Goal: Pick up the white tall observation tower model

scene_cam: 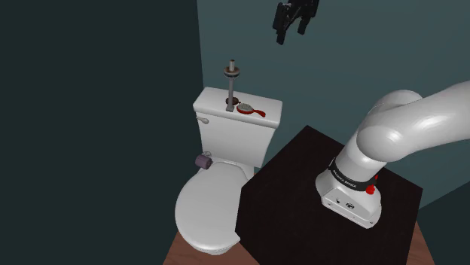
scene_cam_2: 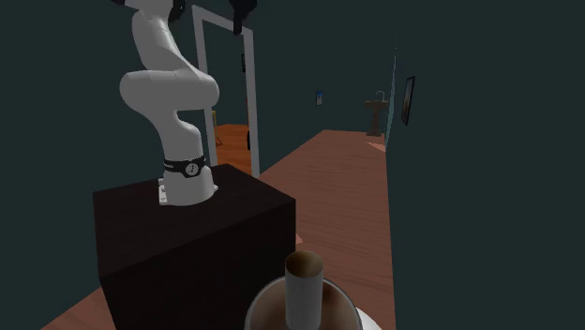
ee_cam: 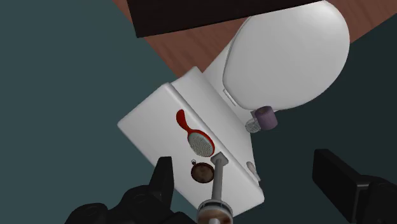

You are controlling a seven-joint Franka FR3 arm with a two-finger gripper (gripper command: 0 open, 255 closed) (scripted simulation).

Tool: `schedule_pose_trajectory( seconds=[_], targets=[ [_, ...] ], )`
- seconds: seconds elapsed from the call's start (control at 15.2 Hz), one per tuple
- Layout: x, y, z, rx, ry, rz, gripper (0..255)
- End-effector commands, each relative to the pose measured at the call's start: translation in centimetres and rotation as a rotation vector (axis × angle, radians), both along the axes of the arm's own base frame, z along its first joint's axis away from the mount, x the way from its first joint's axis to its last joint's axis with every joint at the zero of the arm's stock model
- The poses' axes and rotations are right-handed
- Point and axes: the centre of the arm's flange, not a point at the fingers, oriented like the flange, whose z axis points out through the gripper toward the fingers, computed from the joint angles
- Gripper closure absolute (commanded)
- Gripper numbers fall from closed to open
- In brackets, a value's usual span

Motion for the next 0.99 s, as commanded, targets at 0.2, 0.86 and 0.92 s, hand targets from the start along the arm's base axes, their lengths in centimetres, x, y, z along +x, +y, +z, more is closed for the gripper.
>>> schedule_pose_trajectory(
  seconds=[0.2, 0.86, 0.92],
  targets=[
    [1.9, -2.3, -2.5, 0.020, -0.024, 0.053, 0],
    [9.5, -8.7, -10.9, 0.087, -0.103, 0.229, 0],
    [10.3, -9.2, -11.8, 0.093, -0.110, 0.247, 0]
  ],
)
